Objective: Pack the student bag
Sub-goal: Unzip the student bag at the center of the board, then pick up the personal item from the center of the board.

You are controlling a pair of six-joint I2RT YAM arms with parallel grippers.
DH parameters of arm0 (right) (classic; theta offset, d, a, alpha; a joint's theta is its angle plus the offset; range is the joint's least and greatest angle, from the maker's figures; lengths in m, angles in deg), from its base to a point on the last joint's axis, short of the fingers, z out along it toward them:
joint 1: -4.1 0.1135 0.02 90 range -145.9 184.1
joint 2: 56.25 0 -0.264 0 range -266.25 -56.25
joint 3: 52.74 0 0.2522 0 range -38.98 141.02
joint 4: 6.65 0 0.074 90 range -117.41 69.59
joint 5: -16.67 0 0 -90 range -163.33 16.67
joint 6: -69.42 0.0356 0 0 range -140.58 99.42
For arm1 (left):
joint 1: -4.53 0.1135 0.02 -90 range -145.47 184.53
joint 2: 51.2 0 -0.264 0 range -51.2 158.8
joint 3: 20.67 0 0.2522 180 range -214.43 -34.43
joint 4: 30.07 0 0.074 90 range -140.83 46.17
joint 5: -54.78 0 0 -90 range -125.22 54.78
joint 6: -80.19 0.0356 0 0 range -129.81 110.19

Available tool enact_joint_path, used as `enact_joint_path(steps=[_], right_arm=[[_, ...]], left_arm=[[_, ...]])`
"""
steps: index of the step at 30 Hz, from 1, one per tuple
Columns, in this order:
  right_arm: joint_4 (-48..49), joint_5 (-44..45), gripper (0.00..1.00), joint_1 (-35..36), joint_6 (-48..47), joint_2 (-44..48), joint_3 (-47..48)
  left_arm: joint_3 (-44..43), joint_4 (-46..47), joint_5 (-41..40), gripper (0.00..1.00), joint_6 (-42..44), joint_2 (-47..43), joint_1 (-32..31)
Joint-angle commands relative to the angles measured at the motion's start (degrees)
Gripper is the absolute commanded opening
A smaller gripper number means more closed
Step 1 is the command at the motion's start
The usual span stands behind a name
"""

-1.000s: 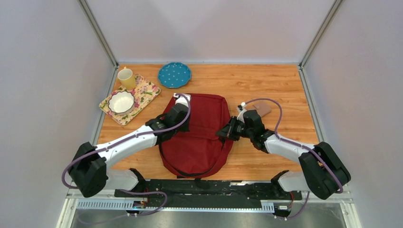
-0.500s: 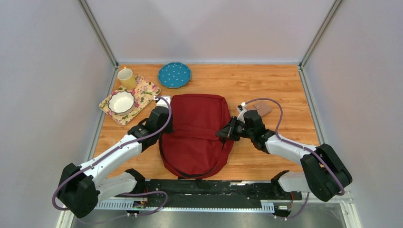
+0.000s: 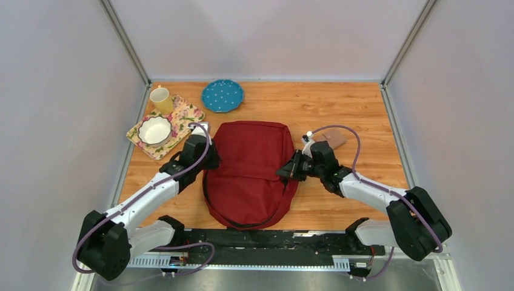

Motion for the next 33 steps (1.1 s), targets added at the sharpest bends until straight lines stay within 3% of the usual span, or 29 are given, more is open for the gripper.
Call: enact_joint_path(steps=[1, 12, 14, 16, 18, 19, 29, 32, 33], right_arm=[[-1.79, -0.53, 0.05, 0.86, -0.84, 0.62, 1.70], [-3.36, 0.78, 0.11, 1.30, -1.19, 0.44, 2.84], [-4.42, 1.57, 0.15, 1.30, -2.06, 1.14, 3.02], [-5.56, 3.24, 0.20, 1.39, -2.59, 2.45, 3.11], [-7.40, 5.60, 0.26, 1.30, -3.38, 3.51, 3.28], [-8.19, 6.31, 0.35, 1.39, -3.65, 4.04, 3.81], [-21.11, 16.59, 0.66, 0.17, -8.57, 11.94, 8.11], [-26.38, 23.88, 0.73, -2.38, -8.93, 16.07, 8.73], [-29.27, 30.43, 0.76, -3.26, -8.75, 16.87, 9.34]], left_arm=[[-0.83, 1.44, 1.30, 0.34, -1.19, 0.86, 1.67], [-0.92, 1.35, 2.36, 0.52, -0.49, -0.37, 4.39], [-1.62, -0.04, 3.14, 0.60, -0.40, -1.25, 5.53], [-2.50, -0.93, 3.06, 0.76, 0.04, -2.30, 5.97], [-3.11, -2.51, 3.24, 0.76, 0.56, -2.92, 6.59], [-3.64, -3.04, 3.15, 0.76, 0.74, -3.53, 6.68], [-3.82, -7.52, 2.53, 0.77, 0.04, -11.00, 6.77], [-2.95, -8.23, 4.28, 0.77, -1.36, -13.81, 6.85], [-2.25, -8.14, 5.33, 0.77, -2.15, -14.43, 6.85]])
